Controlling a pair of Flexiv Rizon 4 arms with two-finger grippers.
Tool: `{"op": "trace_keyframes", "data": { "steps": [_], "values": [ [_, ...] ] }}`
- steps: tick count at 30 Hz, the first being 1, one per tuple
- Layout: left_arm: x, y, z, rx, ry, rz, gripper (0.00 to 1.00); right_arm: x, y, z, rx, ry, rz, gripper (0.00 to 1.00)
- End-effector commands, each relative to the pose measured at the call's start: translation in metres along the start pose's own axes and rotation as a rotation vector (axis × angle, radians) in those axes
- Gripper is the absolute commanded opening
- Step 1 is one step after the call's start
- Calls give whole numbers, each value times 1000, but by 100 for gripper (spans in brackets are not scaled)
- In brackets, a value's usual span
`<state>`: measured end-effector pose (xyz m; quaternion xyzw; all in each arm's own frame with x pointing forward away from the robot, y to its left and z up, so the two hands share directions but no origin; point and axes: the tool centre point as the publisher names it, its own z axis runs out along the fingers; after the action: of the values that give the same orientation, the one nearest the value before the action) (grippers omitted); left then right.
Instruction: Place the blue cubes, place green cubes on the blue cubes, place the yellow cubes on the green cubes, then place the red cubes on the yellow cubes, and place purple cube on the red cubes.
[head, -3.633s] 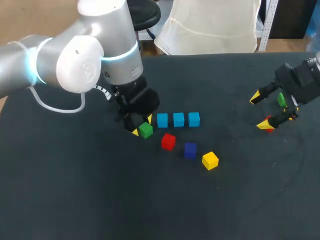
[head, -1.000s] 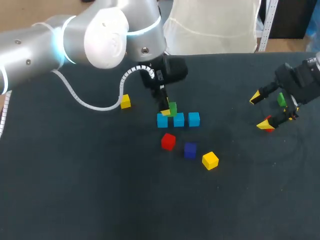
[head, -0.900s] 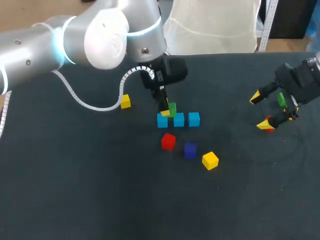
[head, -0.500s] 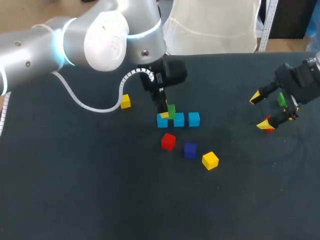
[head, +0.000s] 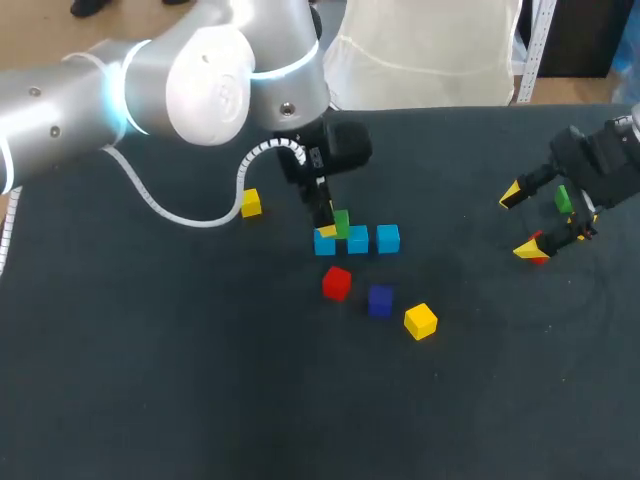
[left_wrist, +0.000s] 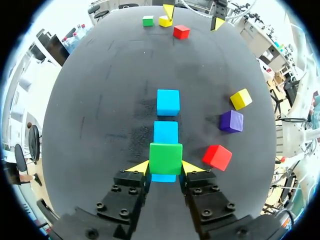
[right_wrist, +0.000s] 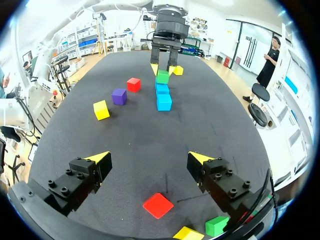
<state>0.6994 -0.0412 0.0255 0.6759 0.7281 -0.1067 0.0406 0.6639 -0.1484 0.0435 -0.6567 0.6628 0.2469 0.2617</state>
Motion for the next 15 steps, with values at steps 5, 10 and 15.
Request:
{"op": "trace_keyframes", "data": {
  "steps": [5,10,15],
  "values": [
    [-1,2,1,5,7,3,22,1,-1,0,0,-3,-1,100],
    [-1,3,2,7,11,3,24,1,-1,0,0,-3,-1,100],
    [-2,4,3,8,13,3,25,1,-1,0,0,-3,-1,100]
  ]
}}
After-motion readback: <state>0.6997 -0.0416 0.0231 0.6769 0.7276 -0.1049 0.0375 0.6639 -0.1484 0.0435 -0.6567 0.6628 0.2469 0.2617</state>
